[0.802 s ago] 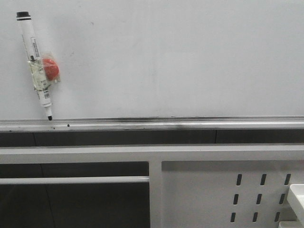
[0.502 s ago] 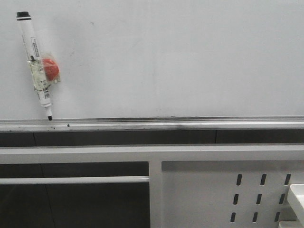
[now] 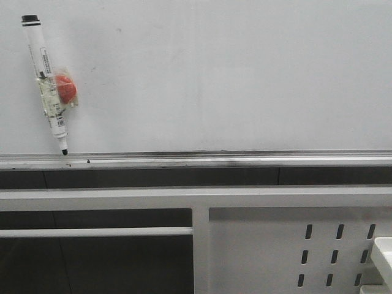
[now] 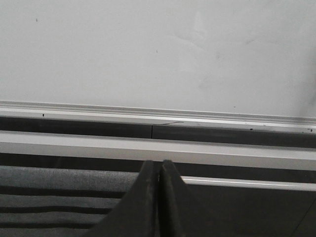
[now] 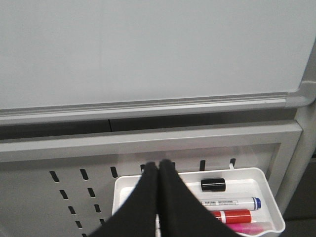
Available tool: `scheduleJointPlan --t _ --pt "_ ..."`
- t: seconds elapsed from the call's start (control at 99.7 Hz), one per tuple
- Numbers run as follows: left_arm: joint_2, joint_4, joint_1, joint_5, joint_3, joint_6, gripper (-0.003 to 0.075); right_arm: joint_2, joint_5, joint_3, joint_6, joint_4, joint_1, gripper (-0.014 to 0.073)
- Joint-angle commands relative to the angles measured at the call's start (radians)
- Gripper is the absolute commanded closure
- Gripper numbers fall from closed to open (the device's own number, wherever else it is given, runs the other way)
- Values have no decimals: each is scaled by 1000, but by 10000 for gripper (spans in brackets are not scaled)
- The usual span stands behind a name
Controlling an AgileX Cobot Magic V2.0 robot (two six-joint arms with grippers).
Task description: Write number 1 on whiteboard
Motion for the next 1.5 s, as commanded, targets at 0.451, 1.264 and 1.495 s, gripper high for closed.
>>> scheduleJointPlan --t 0.451,1.264,1.495 --pt "-21 -85 -8 -645 34 1 740 -22 -448 16 -1 60 -4 663" --pt "287 -6 -32 -425 -314 -44 595 150 83 -346 15 314 14 663" --pt "464 -13 -117 -566 -258 -46 316 257 5 -349 -153 280 23 663"
